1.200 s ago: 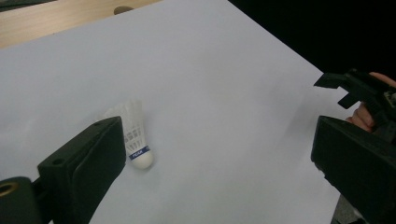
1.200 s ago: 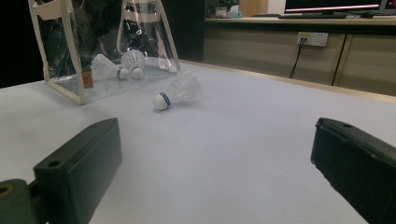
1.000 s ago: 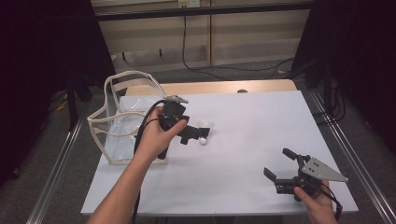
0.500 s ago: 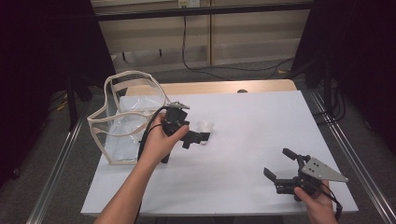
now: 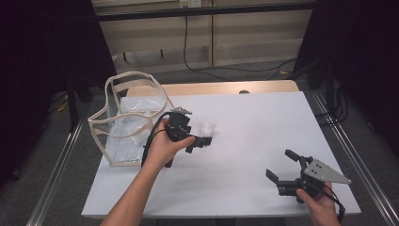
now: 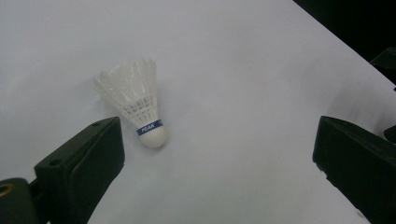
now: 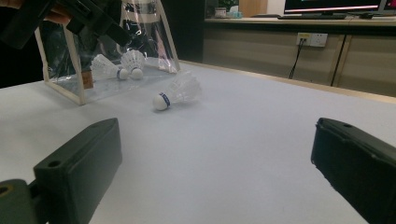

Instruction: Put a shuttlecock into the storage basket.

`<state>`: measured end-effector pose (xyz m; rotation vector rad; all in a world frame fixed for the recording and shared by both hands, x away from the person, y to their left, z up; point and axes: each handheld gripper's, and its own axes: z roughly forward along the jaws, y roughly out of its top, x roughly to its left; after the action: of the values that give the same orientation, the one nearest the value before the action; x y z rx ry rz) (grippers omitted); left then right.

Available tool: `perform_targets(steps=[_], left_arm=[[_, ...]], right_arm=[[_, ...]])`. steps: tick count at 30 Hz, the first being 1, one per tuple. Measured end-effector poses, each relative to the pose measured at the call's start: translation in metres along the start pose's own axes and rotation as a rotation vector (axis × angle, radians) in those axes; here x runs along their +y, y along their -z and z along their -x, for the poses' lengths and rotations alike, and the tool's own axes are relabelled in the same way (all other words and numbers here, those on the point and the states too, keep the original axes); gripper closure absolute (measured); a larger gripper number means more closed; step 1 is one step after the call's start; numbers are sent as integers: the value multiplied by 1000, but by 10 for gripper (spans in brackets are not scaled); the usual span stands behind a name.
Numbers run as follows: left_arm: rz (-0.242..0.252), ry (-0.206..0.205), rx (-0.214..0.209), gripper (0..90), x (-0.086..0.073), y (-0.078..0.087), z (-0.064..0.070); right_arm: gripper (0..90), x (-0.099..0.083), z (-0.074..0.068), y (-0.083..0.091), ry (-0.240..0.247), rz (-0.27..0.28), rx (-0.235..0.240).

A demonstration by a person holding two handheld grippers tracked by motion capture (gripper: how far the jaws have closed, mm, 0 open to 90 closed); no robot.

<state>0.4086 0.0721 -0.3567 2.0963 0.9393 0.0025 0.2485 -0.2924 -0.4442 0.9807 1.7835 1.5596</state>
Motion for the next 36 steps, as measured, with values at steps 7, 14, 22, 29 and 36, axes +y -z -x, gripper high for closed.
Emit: perform_targets(steps=[7,14,22,29,36], left_arm=[[9,-4,18,22,-3,-7,0],[21,12,39,21,-6,-13,-4],[24,17,55,33,-8,-18,-6],[23,17,60,54,-7,-26,-4],[18,17,90,90,-9,-34,-6]], right_arm=[[15,0,0,0,2,-2,-2],[15,0,0,0,1,-2,-4],[15,0,1,0,0,-2,-4],[15,0,0,0,0,-3,-2],[15,0,1,1,-1,-2,-3]])
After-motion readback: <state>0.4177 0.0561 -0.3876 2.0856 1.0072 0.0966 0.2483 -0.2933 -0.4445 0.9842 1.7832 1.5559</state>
